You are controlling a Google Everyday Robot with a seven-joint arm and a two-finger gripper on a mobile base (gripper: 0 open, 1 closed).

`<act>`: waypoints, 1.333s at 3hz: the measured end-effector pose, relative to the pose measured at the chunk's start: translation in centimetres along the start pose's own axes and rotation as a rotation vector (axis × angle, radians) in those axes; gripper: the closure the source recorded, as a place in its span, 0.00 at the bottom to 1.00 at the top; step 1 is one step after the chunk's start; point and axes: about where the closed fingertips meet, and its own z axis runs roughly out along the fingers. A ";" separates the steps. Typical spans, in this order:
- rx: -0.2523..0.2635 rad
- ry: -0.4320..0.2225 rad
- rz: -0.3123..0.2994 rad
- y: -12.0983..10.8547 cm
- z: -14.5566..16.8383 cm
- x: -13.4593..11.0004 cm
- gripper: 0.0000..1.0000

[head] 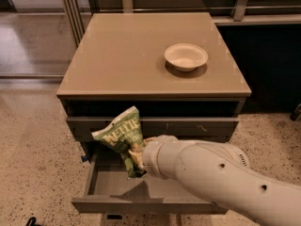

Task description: Pick green jalapeno chip bag from middle drawer and place on counter

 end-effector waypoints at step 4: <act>0.087 -0.102 -0.114 0.2 -5.8 -9.3 1.00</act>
Offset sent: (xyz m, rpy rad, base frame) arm -0.0085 -0.0026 0.1251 -0.0084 -0.1949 0.0473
